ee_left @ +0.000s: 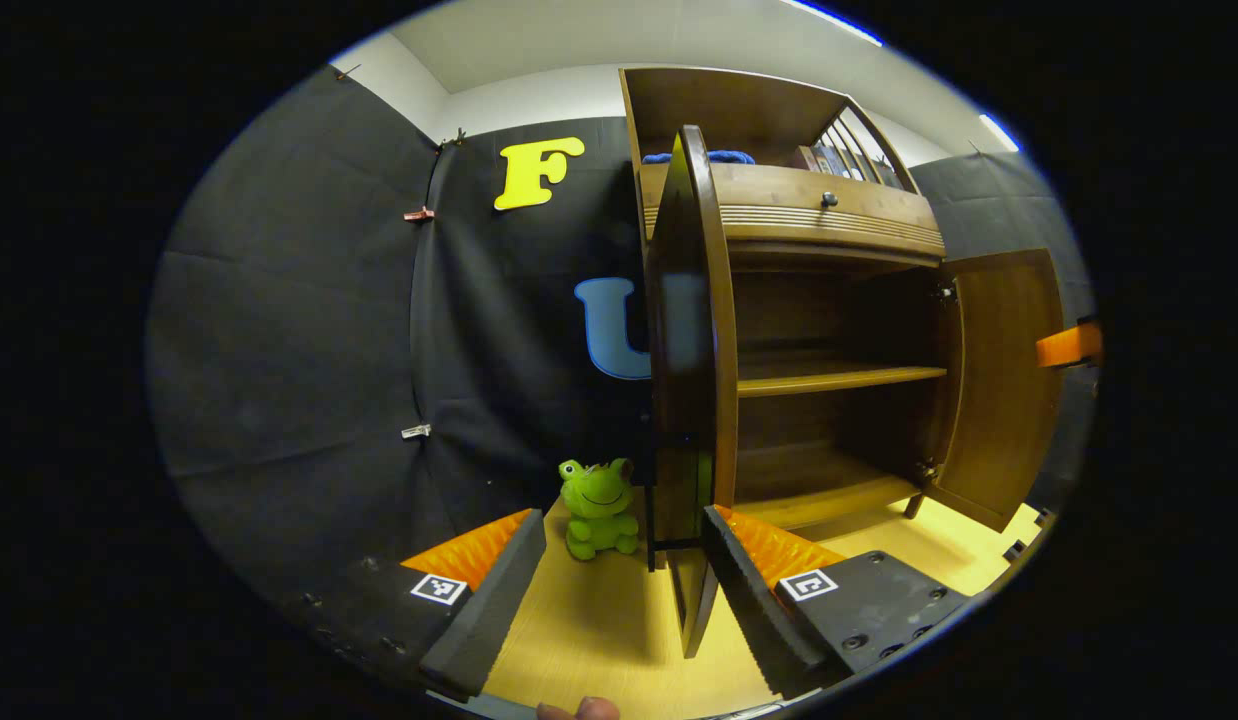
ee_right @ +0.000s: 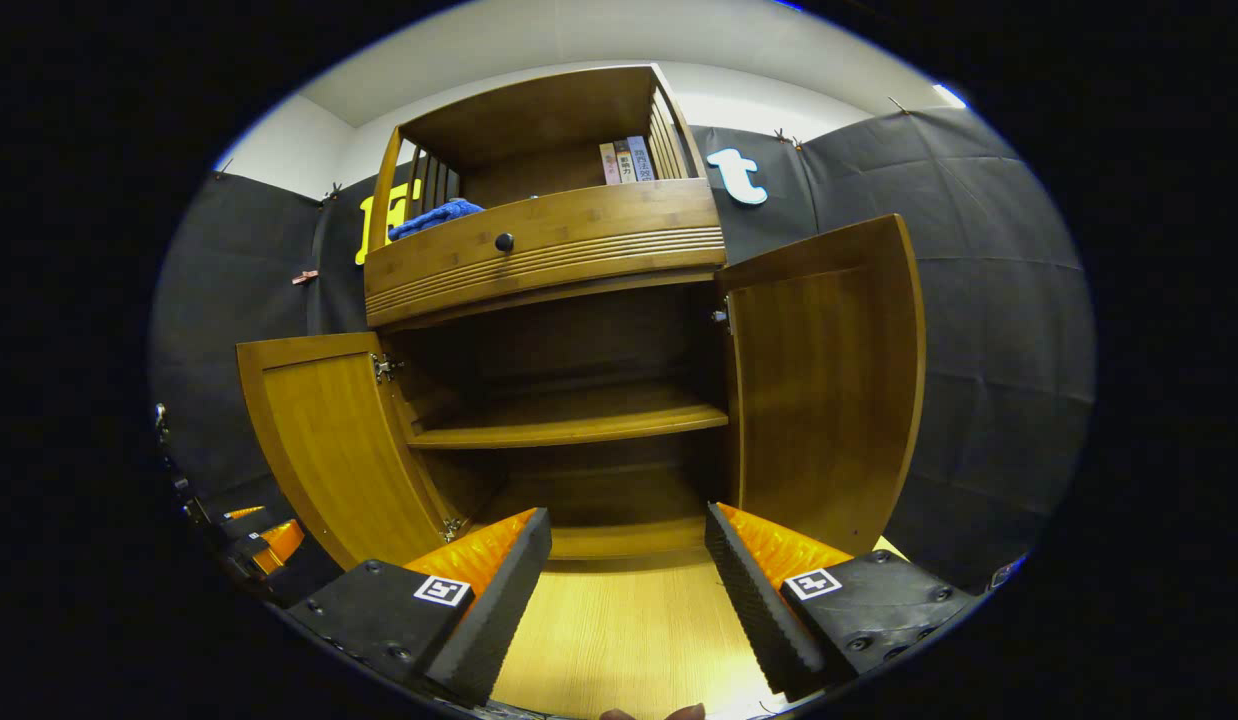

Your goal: Open the right door of the double-door shoe cabinet with the right hand, and open the left door with the left hand.

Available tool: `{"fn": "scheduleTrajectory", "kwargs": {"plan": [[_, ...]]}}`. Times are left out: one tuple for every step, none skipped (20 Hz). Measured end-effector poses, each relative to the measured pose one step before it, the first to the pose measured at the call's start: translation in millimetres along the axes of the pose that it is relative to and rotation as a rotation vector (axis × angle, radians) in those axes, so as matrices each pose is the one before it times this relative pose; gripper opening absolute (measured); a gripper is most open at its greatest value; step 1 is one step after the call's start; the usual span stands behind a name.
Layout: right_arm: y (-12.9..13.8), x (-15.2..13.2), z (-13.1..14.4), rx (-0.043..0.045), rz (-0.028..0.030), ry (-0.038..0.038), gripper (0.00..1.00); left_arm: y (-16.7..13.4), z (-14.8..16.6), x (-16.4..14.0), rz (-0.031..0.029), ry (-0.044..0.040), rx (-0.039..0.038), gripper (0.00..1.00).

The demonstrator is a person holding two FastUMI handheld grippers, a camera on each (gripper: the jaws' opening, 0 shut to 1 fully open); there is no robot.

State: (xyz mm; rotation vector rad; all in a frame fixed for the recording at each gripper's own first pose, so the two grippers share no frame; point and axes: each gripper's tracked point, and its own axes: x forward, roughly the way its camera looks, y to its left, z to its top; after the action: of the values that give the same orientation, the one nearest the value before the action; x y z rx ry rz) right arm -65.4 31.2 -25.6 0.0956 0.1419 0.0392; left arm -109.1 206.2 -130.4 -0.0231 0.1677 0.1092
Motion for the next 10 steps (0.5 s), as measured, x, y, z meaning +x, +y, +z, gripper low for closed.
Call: {"fn": "scheduleTrajectory", "kwargs": {"plan": [[0.24, -0.23, -0.21, -0.00172, 0.00365, -0.00391, 1.0, -1.29, 6.26, -5.91, 0.00344, -0.00707, -0.00125, 0.98], [1.79, 0.02, 0.32, -0.00046, 0.00419, -0.00534, 1.0, -3.36, 6.13, -3.94, 0.00573, -0.00878, -0.00072, 0.98], [3.09, 1.41, 1.32, -0.00145, 0.00216, -0.00238, 1.0, -5.83, 6.08, -4.21, 0.00491, -0.00719, -0.00572, 0.98], [1.28, -0.44, 0.56, -0.00067, 0.002, -0.00395, 1.0, -8.06, 6.44, -2.14, -0.00463, -0.00671, -0.01327, 0.98], [-0.54, -0.48, 0.1, -0.00113, -0.00094, -0.00238, 1.0, -11.55, 3.64, -2.09, -0.01673, 0.00266, -0.0192, 0.98], [0.09, 0.07, 0.67, 0.00076, 0.00079, -0.00152, 1.0, -13.03, 3.94, -0.87, -0.02519, 0.00679, -0.01911, 1.0], [0.28, 0.44, -0.68, 0.00164, -0.00112, 0.00034, 0.98, -13.17, 4.33, 0.15, -0.02113, 0.00351, -0.01317, 0.98], [-0.63, -0.21, -0.78, 0.00346, -0.0005, 0.00062, 0.98, -7.32, 4.65, 1.12, -0.01273, -0.00246, -0.00694, 0.98], [-0.77, -0.51, 0.75, 0.00174, -0.00291, -0.00116, 1.0, -8.22, 7.47, 1.94, -0.00834, -0.012, 0.00023, 0.99], [-1.6, -0.14, 1.08, -0.00167, -0.00444, -0.00368, 1.0, -10.1, 7.15, 0.92, -0.0077, -0.01411, 0.00251, 0.99]]}}
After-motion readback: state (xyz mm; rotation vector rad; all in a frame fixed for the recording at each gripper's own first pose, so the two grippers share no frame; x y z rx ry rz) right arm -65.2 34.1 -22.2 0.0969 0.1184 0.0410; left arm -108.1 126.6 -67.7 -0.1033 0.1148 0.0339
